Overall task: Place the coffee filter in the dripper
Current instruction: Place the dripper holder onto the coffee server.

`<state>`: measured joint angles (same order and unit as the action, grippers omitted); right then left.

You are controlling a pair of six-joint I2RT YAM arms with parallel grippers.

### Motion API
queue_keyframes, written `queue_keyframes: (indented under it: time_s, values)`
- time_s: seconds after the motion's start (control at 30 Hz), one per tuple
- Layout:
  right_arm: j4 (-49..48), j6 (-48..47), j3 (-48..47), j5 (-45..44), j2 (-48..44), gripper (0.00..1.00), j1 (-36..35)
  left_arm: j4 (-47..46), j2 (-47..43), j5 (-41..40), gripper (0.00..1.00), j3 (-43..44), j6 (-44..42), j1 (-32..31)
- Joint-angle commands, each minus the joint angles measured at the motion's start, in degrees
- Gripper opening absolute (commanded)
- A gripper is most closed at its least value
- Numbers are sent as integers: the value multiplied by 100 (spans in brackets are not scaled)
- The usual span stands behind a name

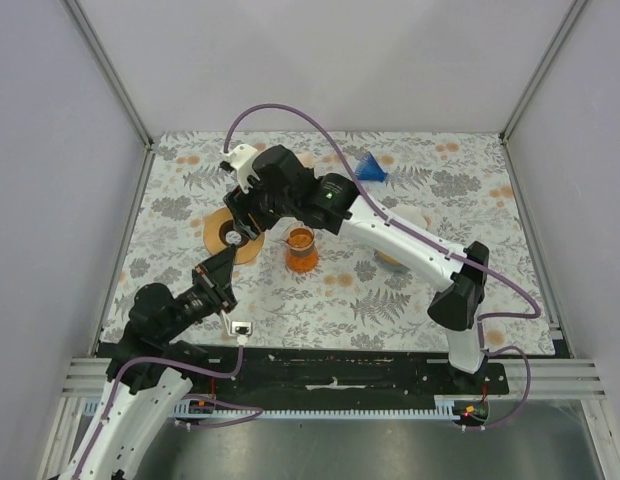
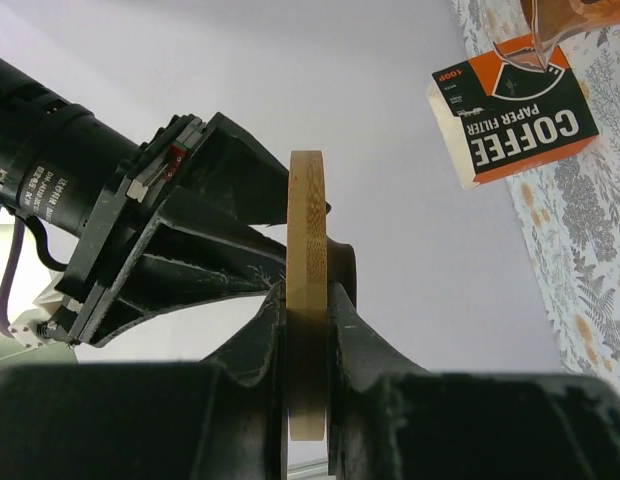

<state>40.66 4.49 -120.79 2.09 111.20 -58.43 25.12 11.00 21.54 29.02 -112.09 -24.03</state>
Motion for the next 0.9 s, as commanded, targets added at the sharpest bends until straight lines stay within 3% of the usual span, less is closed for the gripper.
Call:
queue_keyframes:
  time_s: [0.0,0.1,0.2,0.27,0.3,0.43,0.57,0.67,0.77,0.87]
  values:
    - [12,-89,-410,63,156,54,-10,-500,-81,193,2,25,-1307,-5]
    - [20,-106,-410,-32,131,19,7,-657,-72,210,2,25,-1140,-14]
    - [3,-124,-314,10,25,0,104,-798,-63,193,2,34,-842,-14]
    - [-23,-63,-208,212,-10,0,262,-939,24,149,10,60,-622,-5]
    - [-41,-19,-121,248,-63,0,358,-1018,103,114,21,95,-490,-14]
    - [-85,-10,169,266,-221,0,736,-1071,384,-79,84,236,125,-5]
    - [-103,-71,486,12,-318,0,1175,-1080,639,-527,87,245,608,-14]
    - [-76,-211,820,-173,-336,0,1413,-870,850,-1044,89,350,1599,-5]
    - [-24,-396,1040,-174,-266,0,1493,-116,1454,-1895,89,788,3371,-14]
    - [82,-642,1102,-25,-134,0,1545,833,2726,-2810,90,1429,5428,-14]
